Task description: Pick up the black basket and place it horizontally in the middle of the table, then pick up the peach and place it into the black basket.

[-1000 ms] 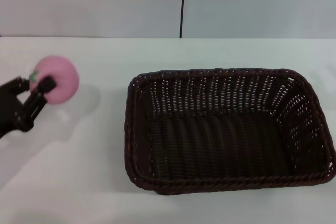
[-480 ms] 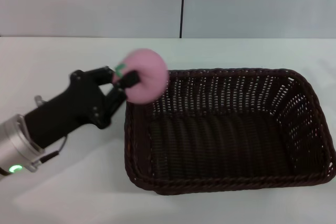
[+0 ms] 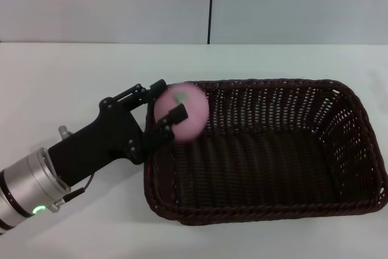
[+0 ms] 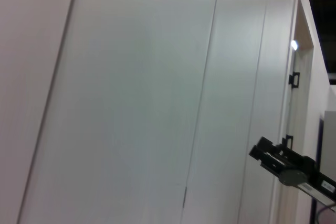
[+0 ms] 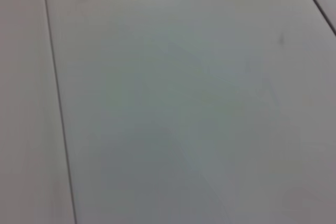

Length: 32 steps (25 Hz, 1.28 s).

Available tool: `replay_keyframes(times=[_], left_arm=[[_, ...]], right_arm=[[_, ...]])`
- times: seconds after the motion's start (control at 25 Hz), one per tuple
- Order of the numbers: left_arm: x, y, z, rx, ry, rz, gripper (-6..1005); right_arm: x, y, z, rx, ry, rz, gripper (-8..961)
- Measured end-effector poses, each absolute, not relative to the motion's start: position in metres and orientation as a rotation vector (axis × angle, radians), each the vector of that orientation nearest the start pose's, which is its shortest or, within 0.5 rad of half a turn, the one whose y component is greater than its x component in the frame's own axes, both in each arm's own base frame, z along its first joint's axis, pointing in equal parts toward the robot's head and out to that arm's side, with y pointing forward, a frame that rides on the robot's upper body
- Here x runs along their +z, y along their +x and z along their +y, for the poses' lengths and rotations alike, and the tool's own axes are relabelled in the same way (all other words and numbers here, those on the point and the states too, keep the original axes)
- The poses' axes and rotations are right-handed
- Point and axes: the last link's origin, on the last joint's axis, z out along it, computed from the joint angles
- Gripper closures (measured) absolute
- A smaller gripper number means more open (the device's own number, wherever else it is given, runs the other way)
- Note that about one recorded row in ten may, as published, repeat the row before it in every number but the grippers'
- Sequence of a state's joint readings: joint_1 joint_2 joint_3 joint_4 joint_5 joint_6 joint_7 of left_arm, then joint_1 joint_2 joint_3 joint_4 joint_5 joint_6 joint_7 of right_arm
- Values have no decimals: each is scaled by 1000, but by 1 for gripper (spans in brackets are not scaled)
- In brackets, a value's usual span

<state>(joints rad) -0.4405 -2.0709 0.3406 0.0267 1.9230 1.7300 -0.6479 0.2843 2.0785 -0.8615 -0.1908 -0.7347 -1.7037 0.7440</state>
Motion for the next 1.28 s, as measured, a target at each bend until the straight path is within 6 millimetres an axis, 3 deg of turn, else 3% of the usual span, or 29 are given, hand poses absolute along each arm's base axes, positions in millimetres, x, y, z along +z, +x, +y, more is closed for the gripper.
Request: replay_keyframes(times=[0.28, 0.48, 0.68, 1.0, 1.28], left_arm=[[-47, -272, 248, -1269, -2329, -442, 296], [-32, -296, 253, -1178, -2093, -488, 172], [-10, -337, 243, -916, -1641, -476, 172], [-1, -351, 229, -752, -1467, -418, 172], [1, -350, 231, -754, -1455, -411, 172]], right_arm=[[52, 320, 270, 1285, -1561, 455, 422], [52, 325, 267, 1269, -1534, 473, 423], [54, 339, 261, 1203, -1421, 498, 422], [52, 360, 249, 1051, -1157, 548, 423], [40, 359, 249, 1001, -1159, 562, 423]])
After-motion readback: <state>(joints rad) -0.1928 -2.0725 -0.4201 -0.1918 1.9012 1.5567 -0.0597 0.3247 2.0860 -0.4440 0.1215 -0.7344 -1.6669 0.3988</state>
